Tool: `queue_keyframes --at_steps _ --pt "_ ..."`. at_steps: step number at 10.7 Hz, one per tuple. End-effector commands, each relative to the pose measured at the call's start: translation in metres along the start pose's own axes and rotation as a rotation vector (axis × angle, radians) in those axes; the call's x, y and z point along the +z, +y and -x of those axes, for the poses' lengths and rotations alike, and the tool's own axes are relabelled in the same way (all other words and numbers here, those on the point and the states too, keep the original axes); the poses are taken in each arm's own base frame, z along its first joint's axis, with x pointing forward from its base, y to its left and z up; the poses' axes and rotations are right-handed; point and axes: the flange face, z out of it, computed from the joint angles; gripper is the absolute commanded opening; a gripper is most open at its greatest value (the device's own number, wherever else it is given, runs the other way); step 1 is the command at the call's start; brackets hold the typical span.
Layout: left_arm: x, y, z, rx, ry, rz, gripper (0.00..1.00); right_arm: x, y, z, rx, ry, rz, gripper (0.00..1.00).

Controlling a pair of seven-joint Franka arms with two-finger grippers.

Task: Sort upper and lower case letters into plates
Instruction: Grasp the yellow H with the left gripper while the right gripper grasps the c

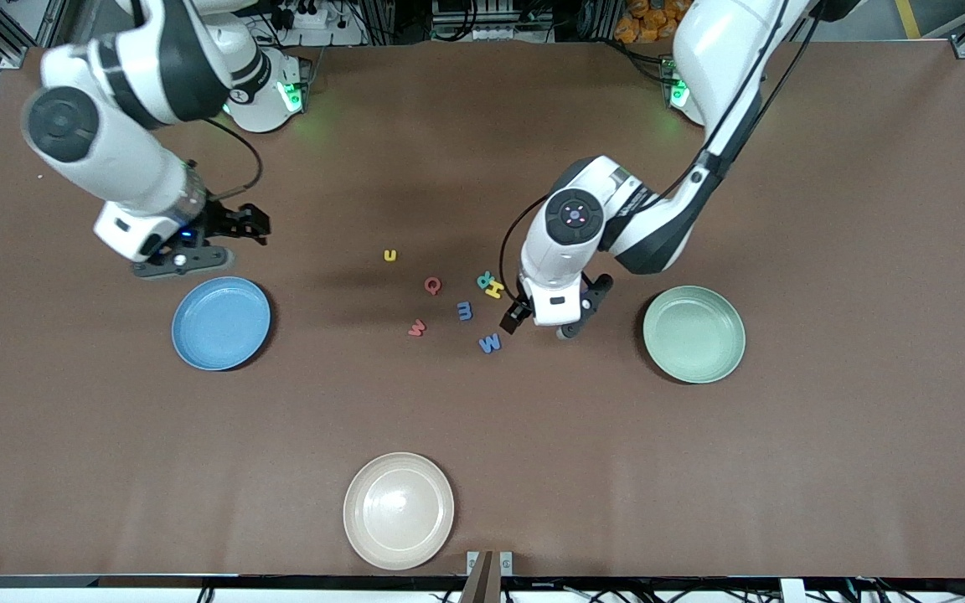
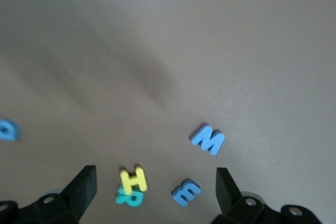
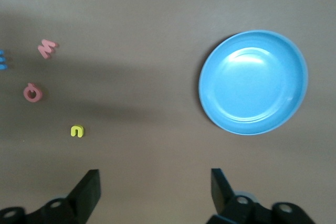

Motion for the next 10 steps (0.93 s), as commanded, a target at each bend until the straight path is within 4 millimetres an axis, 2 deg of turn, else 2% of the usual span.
queue_keyframes --at_steps 1,3,6,7,8,10 --pt "0.031 -0.008 0.019 -0.16 -0.015 -0.03 1.0 0.06 -0.042 0.006 0.034 -0.035 0.001 0.87" --pt "0.048 -0.018 0.029 -0.215 -0.01 -0.062 1.0 0.113 -0.09 0.004 0.073 -0.064 0.001 0.87" --pt "0.065 -0.018 0.03 -0.193 -0.023 -0.044 1.0 0.179 -0.123 0.001 0.08 -0.104 -0.015 0.86" --pt "0.07 -0.018 0.038 -0.158 -0.026 -0.031 1.0 0.2 -0.134 0.001 0.071 -0.103 -0.028 0.81" --pt "0.077 -0.021 0.045 -0.142 -0.024 -0.039 1.0 0.219 -0.142 0.002 0.078 -0.11 -0.048 0.8" --pt "0.084 -0.023 0.047 -0.141 -0.026 -0.048 1.0 0.236 -0.155 0.005 0.101 -0.125 -0.083 0.8"
